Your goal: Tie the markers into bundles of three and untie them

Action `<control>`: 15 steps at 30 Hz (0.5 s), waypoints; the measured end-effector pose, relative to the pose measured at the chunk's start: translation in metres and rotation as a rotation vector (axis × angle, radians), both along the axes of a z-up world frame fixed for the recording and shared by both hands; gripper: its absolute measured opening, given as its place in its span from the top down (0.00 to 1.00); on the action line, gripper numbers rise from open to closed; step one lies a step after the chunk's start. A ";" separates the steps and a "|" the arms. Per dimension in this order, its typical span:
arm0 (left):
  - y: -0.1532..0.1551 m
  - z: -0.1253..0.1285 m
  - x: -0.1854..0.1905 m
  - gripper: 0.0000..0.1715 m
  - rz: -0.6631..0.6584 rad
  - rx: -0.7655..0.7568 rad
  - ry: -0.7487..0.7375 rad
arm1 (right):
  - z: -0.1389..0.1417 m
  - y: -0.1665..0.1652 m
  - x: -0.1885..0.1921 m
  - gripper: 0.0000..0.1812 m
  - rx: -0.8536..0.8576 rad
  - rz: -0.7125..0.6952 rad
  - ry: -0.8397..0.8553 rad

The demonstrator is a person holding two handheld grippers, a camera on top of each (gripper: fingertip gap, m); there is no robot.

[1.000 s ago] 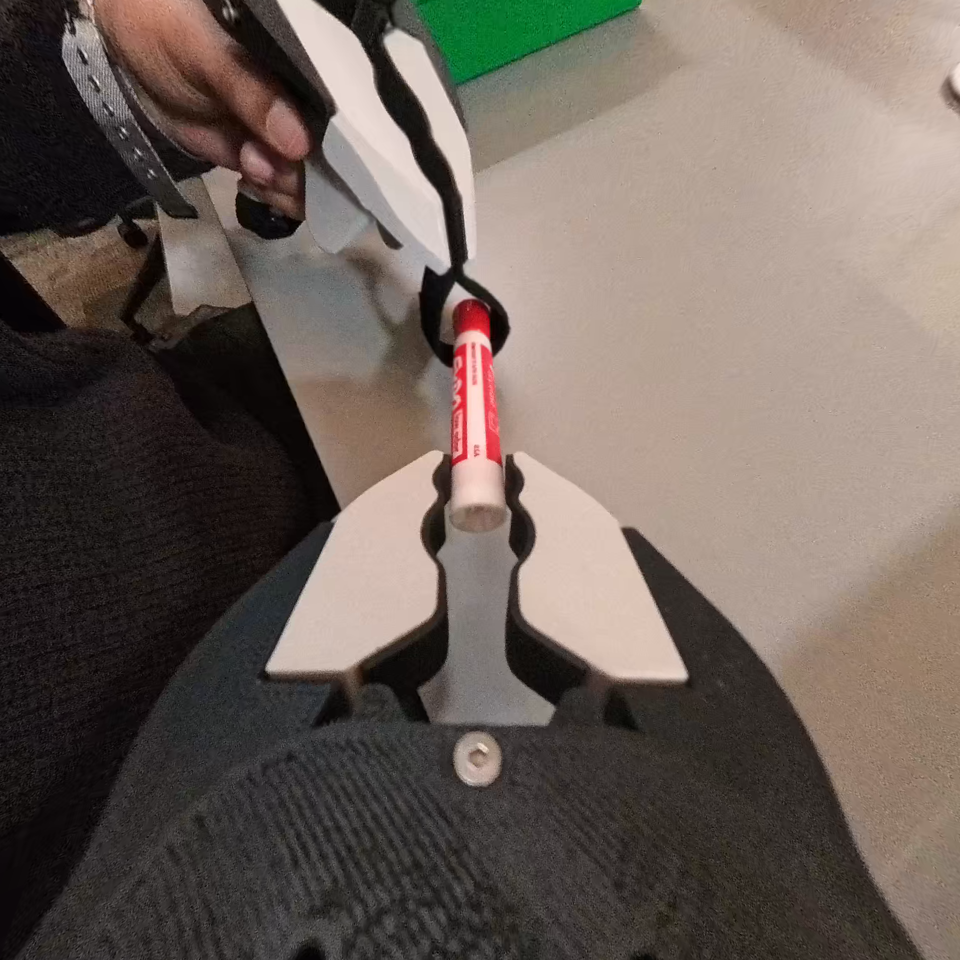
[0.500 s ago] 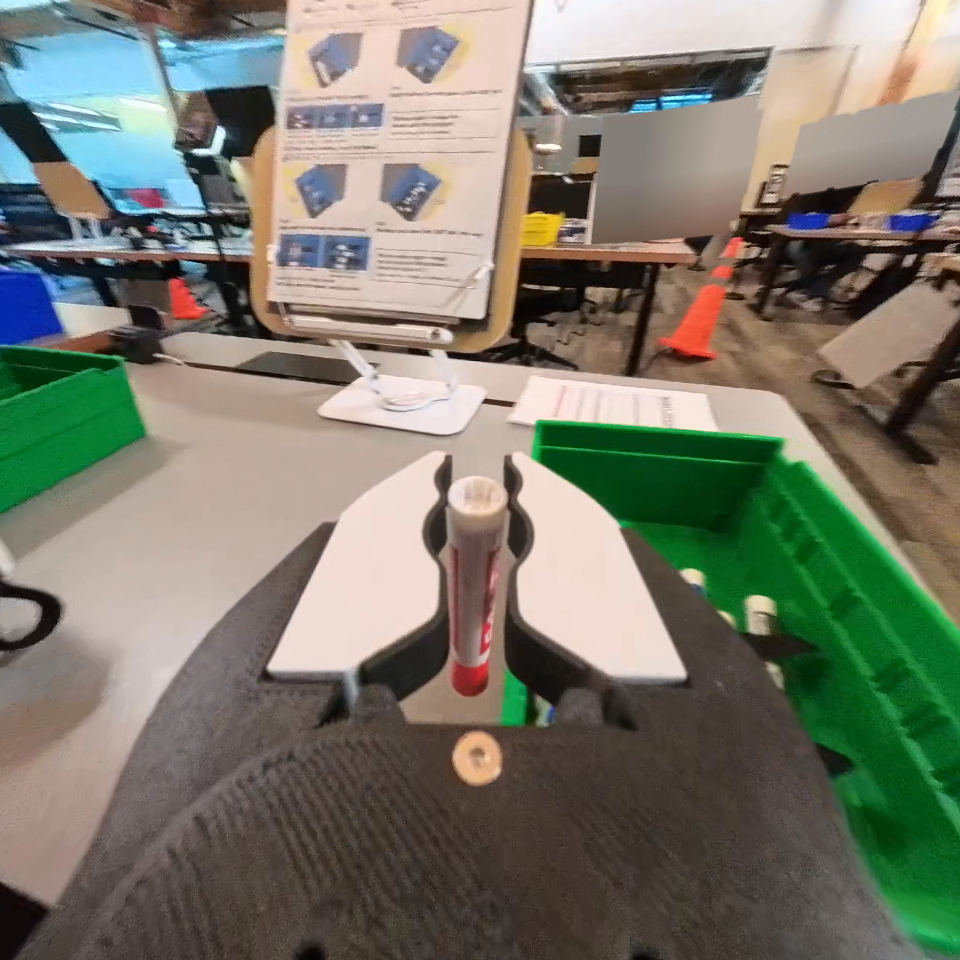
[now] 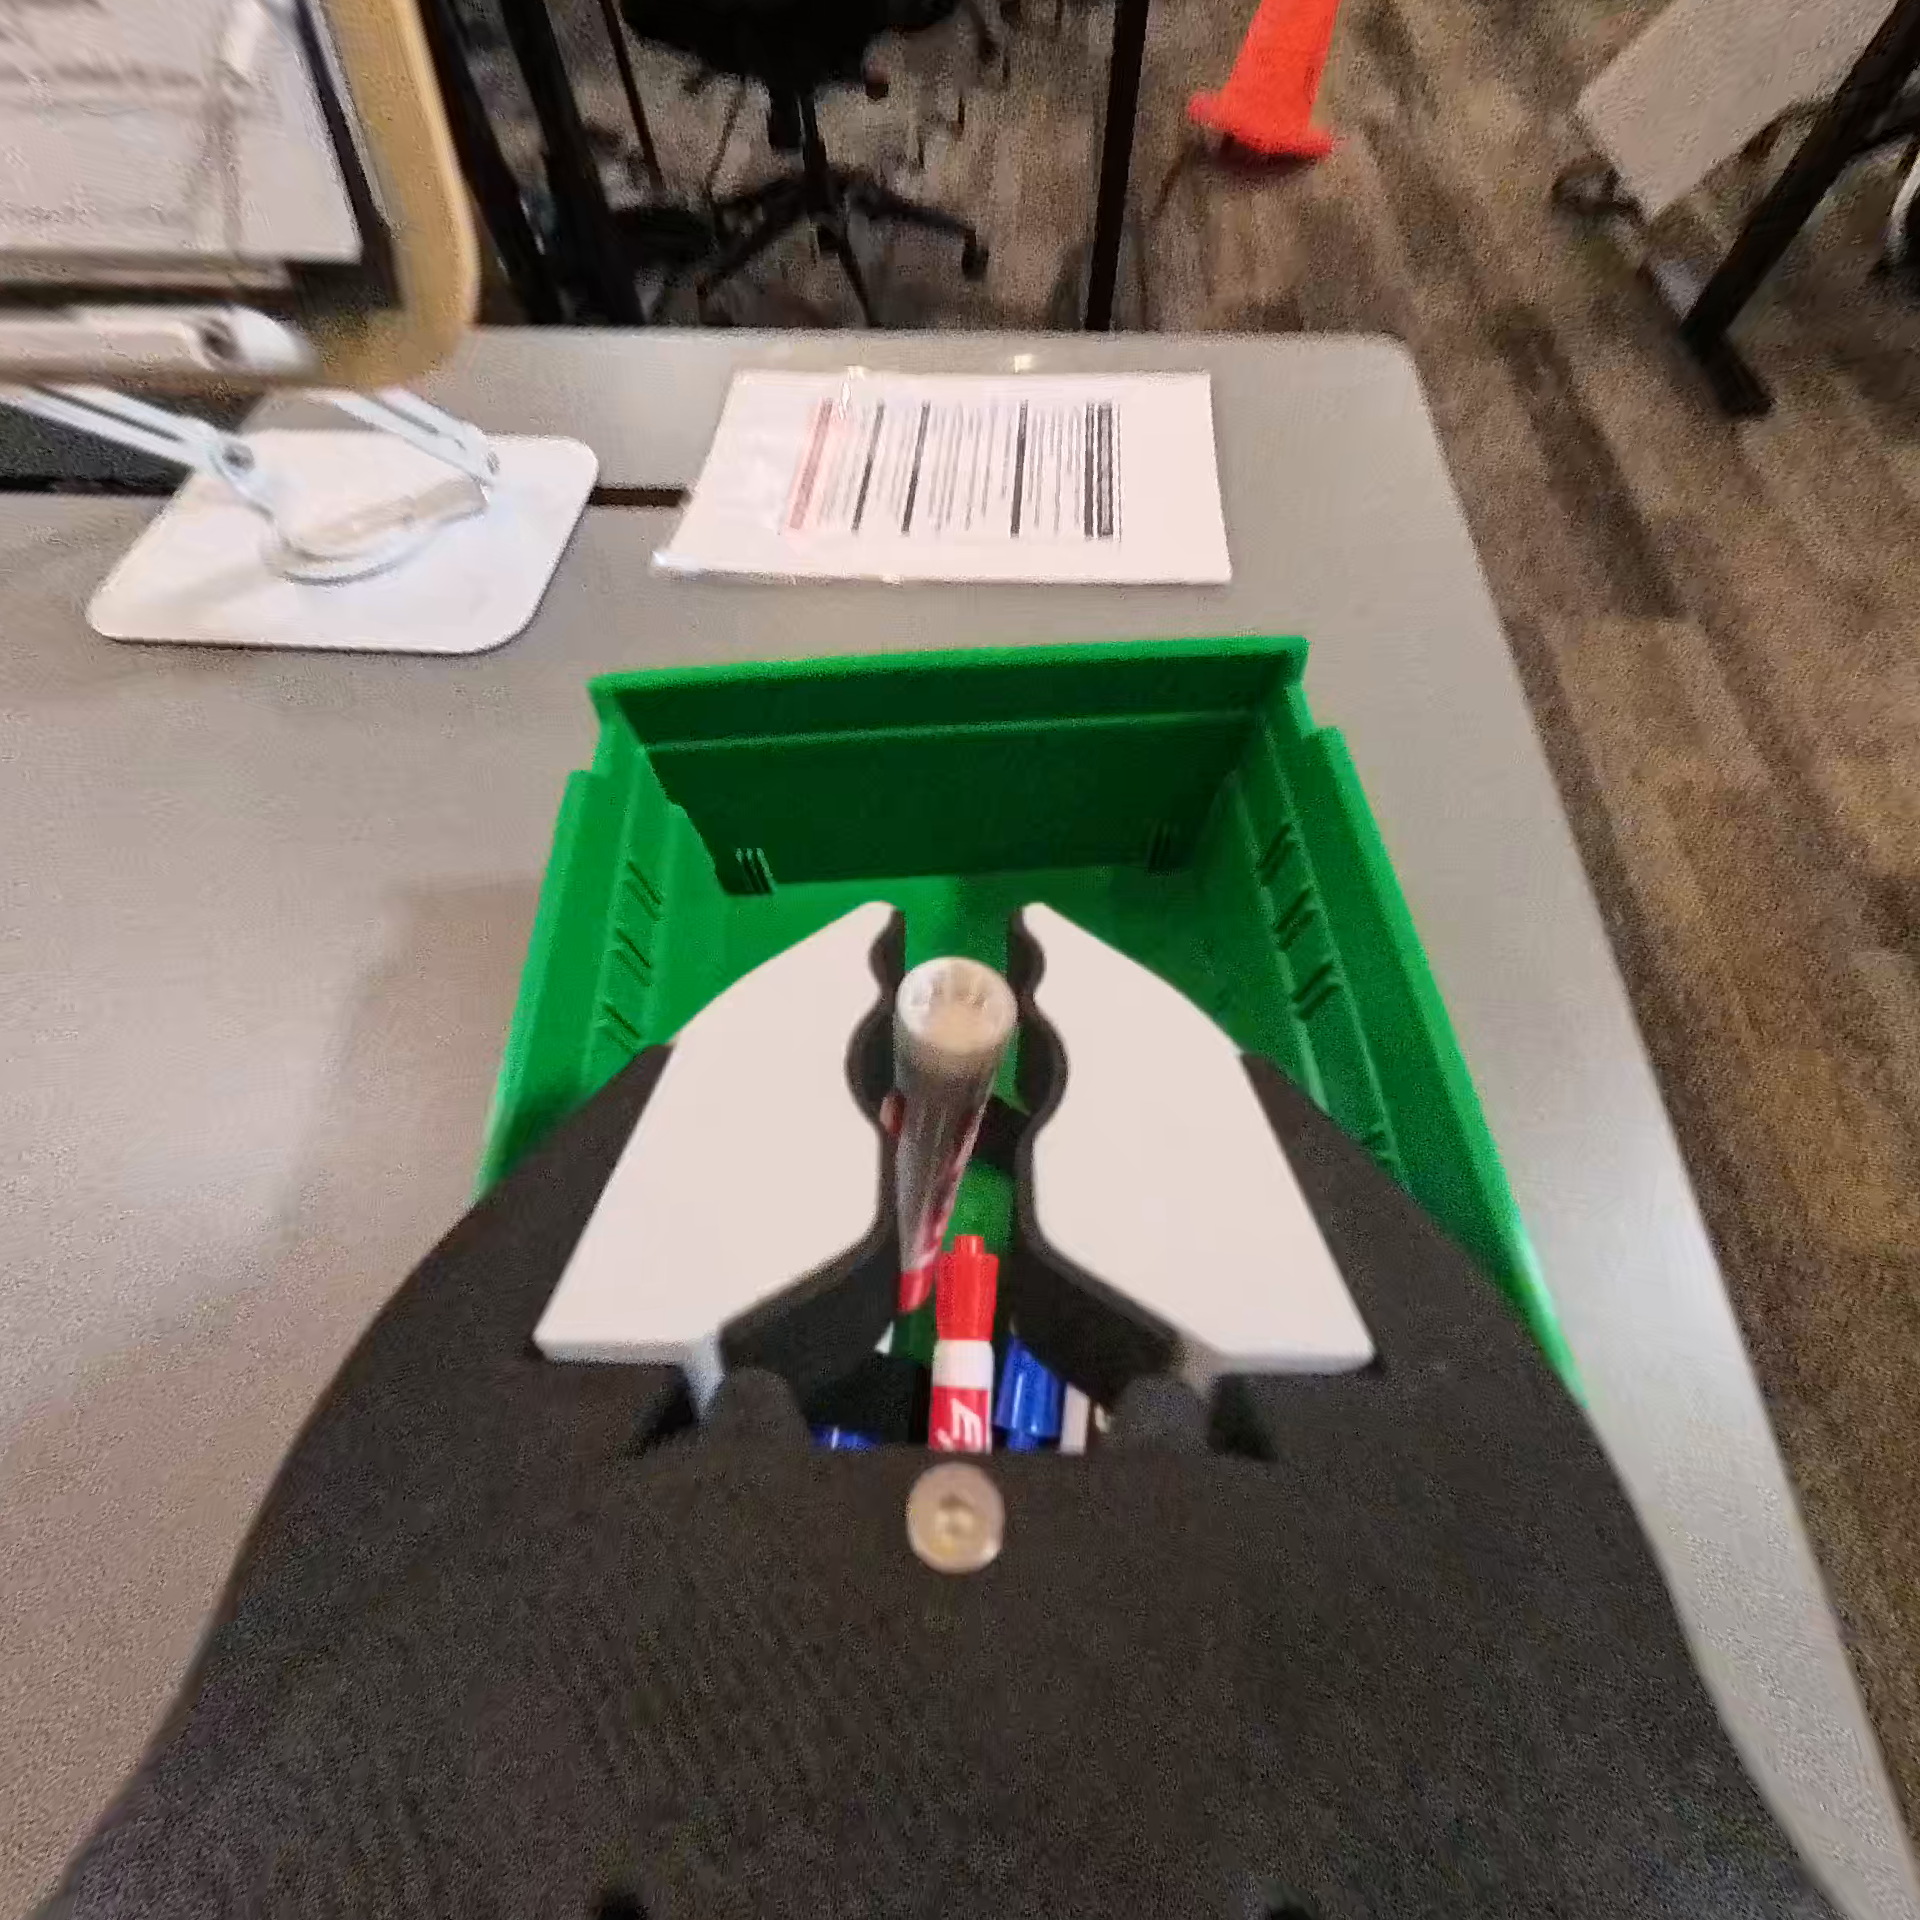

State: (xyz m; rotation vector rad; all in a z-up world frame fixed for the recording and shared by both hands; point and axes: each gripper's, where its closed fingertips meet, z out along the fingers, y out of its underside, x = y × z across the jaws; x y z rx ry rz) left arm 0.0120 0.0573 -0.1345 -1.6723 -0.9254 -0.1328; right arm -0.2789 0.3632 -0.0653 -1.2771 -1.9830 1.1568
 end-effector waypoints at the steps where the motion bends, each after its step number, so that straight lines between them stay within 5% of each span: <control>1: 0.001 0.000 0.000 0.97 -0.002 -0.002 0.001 | -0.016 0.000 -0.009 0.89 0.020 -0.012 -0.065; 4: 0.002 -0.001 0.000 0.97 -0.007 -0.006 -0.002 | -0.047 -0.005 -0.032 0.87 0.108 -0.051 -0.142; 7: 0.001 -0.003 0.000 0.97 -0.006 -0.005 -0.011 | -0.046 -0.012 -0.040 0.78 0.217 -0.045 -0.062; 11: -0.001 -0.003 0.002 0.97 -0.003 0.005 -0.017 | -0.024 -0.002 -0.038 0.75 0.346 -0.103 0.062; 15: -0.001 -0.001 0.003 0.97 -0.005 0.018 -0.019 | 0.011 -0.031 -0.011 0.77 0.183 -0.010 0.103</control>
